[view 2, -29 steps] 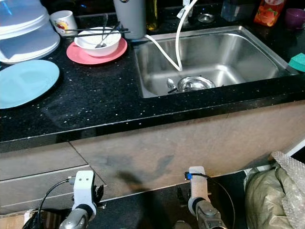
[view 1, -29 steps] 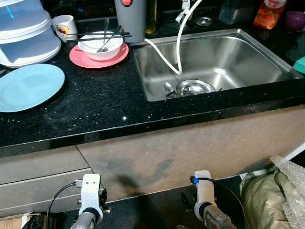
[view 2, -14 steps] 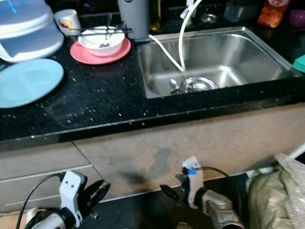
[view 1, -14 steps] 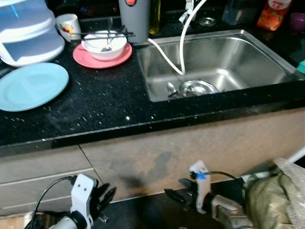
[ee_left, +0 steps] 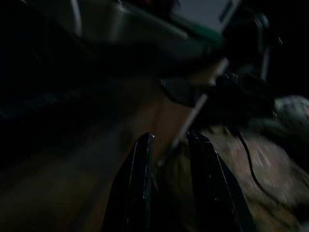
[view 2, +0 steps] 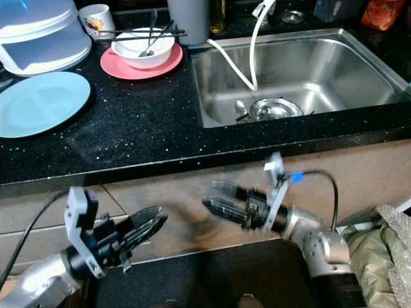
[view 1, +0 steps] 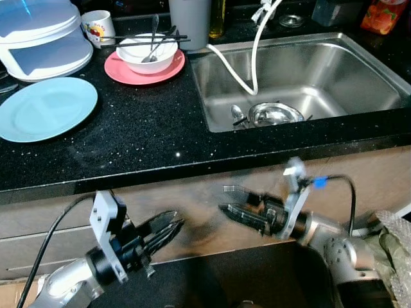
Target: Kitchen organization
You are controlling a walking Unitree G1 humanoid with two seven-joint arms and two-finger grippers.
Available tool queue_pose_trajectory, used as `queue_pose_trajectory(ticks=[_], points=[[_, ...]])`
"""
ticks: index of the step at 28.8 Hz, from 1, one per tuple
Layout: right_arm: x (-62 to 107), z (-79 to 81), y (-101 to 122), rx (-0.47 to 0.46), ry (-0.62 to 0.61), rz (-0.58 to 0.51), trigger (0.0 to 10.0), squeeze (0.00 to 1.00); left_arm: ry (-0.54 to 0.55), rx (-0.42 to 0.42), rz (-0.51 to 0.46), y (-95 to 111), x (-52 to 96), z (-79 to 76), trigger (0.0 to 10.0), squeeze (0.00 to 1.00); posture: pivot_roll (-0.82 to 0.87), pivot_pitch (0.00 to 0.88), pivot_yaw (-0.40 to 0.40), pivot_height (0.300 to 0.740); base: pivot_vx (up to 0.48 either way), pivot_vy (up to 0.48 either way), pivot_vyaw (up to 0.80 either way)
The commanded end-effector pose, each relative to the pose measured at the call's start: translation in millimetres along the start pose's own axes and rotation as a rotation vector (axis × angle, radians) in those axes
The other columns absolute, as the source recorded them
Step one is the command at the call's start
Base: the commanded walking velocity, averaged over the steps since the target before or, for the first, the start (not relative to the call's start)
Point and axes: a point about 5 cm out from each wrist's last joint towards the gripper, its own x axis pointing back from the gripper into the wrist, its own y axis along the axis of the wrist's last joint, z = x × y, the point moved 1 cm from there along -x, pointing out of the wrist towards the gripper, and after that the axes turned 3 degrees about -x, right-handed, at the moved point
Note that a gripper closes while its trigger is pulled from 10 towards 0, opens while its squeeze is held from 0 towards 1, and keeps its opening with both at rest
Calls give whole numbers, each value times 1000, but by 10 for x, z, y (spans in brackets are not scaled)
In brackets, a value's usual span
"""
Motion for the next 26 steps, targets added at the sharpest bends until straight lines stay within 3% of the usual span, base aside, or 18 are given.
queue_pose_trajectory(ticks=[1, 3, 6, 12, 15, 16, 17, 19, 20, 23, 26], points=[[-16, 48, 53, -23, 20, -31, 10000, 0, 25, 27, -24, 49, -15, 10, 10000, 0, 25, 132, 2, 740, 0, 0, 0], [-70, 99, 223, -11, 51, -100, 10000, 0, 46, 10, -96, 208, -144, 24, 10000, 0, 25, 131, 1, 740, 0, 0, 0], [-97, 119, 301, 1, 57, -126, 10000, 0, 91, -38, -111, 261, -227, 57, 10000, 0, 27, 131, -1, 740, 0, 0, 0], [-215, 50, 608, 129, -48, -232, 10000, 0, 498, -289, -165, 499, -478, 576, 10000, 0, 29, 131, -8, 740, 0, 0, 0], [-253, 11, 652, 173, -99, -227, 10000, 0, 543, -305, -170, 582, -530, 643, 10000, 0, 29, 130, -6, 740, 0, 0, 0], [-295, -75, 718, 238, -193, -218, 10000, 0, 564, -333, -171, 695, -595, 695, 10000, 0, 29, 129, -2, 740, 0, 0, 0], [-295, -75, 718, 238, -193, -218, 10000, 0, 564, -333, -171, 695, -595, 695, 10000, 0, 29, 129, -2, 740, 0, 0, 0], [-311, -263, 840, 342, -402, -210, 10000, 0, 630, -380, -152, 844, -614, 805, 10000, 0, 30, 128, 4, 740, 0, 0, 0], [-311, -263, 840, 342, -402, -210, 10000, 0, 630, -380, -152, 844, -614, 805, 10000, 0, 30, 128, 4, 740, 0, 0, 0], [-279, -435, 942, 452, -627, -171, 10000, 0, 718, -433, -101, 916, -574, 941, 10000, 0, 31, 128, 11, 740, 0, 0, 0], [-257, -518, 1009, 537, -773, -151, 10000, 0, 797, -471, -46, 930, -515, 1063, 10000, 0, 32, 129, 15, 740, 0, 0, 0]])
